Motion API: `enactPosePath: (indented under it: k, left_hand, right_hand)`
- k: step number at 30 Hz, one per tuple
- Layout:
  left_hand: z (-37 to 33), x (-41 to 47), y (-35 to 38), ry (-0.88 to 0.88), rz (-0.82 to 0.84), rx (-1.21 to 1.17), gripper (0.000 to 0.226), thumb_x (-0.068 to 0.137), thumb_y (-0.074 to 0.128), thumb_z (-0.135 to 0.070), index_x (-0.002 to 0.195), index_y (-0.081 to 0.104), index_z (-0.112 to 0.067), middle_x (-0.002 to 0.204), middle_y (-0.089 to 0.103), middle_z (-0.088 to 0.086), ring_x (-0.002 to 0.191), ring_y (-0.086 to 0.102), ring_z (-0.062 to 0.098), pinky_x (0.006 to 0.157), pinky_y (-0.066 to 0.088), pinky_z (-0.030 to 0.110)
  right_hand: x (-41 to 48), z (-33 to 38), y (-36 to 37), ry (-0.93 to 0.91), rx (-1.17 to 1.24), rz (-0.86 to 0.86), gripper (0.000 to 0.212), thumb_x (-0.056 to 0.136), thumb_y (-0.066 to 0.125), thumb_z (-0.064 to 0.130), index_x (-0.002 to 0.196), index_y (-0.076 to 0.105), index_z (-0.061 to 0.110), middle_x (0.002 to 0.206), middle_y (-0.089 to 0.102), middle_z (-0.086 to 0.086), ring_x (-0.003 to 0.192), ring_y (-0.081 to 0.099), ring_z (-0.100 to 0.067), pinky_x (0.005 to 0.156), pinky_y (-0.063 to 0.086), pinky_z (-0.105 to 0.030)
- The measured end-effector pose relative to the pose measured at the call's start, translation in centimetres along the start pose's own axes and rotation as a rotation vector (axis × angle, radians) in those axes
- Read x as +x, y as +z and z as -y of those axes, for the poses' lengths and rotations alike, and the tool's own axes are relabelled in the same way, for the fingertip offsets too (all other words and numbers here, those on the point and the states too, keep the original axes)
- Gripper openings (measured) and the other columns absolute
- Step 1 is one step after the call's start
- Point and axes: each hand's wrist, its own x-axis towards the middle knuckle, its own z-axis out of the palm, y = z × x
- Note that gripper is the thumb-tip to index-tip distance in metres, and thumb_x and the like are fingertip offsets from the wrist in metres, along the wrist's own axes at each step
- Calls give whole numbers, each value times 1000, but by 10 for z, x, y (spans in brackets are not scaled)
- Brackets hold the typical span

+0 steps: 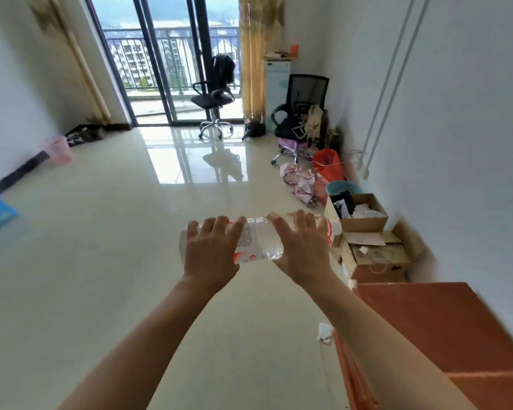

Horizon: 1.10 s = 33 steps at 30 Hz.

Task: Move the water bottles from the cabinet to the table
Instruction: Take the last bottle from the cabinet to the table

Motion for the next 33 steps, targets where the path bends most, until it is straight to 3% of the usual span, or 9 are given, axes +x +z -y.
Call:
enactPosePath:
  k: [6, 14, 24, 28, 33]
  left_hand:
    - [74, 63, 35, -127, -40, 74, 88, 50, 88, -29, 129, 52, -21, 107, 65, 9, 95, 64, 38, 84, 46, 52]
    - [189, 150, 59, -377, -29, 224, 90, 48, 90, -29, 129, 51, -18, 107, 64, 12, 93, 63, 37, 81, 47, 53]
    - [353, 122, 70, -747, 21, 362, 97, 48, 95, -40, 131, 47, -19, 106, 66, 15, 90, 63, 35, 80, 47, 50]
    - [452, 106, 83, -844, 22, 381, 100, 48, 95, -41, 132, 46, -19, 108, 65, 15, 93, 63, 35, 83, 47, 52]
    - [567, 114, 85, -870, 9, 398, 105, 45, 96, -45, 133, 44, -20, 107, 65, 14, 93, 63, 34, 82, 49, 53]
  right_hand:
    - [112, 21, 78, -166, 121, -100, 88, 52, 95, 40, 129, 55, 28, 107, 57, -11, 96, 58, -34, 90, 46, -55]
    - [285, 82, 176, -387, 327, -79, 88, 51, 92, 31, 128, 50, 32, 110, 57, -9, 99, 56, -32, 91, 40, -53]
    - [399, 274, 258, -733, 538, -17, 90, 48, 95, 33, 127, 52, 34, 110, 56, -9, 100, 56, -33, 93, 40, -54]
    - [441, 375, 290, -810, 555, -32, 90, 45, 97, 37, 127, 59, 32, 112, 56, -9, 102, 55, -33, 94, 39, -53]
    - [508, 476, 316, -862, 549, -55, 93, 49, 97, 43, 130, 54, 33, 116, 54, -8, 106, 52, -31, 94, 42, -55]
